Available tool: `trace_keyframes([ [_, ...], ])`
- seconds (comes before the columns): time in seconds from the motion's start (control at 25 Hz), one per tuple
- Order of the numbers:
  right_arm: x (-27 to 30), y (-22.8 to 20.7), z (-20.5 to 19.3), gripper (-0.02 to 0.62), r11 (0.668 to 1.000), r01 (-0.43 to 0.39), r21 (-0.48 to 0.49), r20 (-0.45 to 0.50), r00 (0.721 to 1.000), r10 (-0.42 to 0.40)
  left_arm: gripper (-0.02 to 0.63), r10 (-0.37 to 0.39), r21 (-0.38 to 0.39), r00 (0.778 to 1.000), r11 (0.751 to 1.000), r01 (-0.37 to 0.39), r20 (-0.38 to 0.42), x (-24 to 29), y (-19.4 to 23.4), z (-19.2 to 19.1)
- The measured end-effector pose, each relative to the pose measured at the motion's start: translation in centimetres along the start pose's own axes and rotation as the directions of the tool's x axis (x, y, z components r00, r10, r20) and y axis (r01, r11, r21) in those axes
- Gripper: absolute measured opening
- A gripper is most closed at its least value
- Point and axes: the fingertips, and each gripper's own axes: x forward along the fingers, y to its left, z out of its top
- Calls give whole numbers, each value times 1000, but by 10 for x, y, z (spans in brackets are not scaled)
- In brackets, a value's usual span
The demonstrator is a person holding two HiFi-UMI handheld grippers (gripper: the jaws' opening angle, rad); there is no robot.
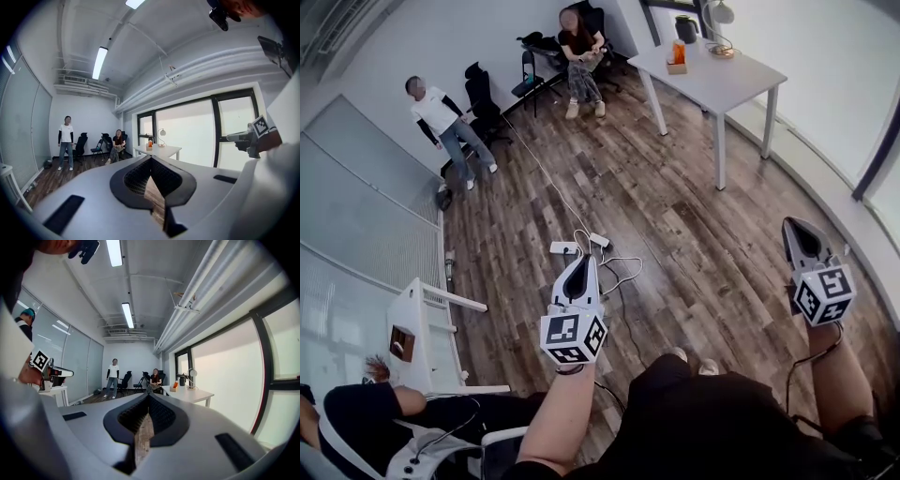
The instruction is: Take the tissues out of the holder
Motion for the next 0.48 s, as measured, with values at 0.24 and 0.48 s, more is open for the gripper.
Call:
trace_keyframes([
  [0.24,26,-15,-4,5,1000,11,0,-17,1000,-11,5,36,-6,999,999,-36,9,31,17,-6],
  [0.48,55,-34,-10,5,997,67,48,-28,997,-66,5,3,-23,1000,1000,-2,6,83,28,-11],
])
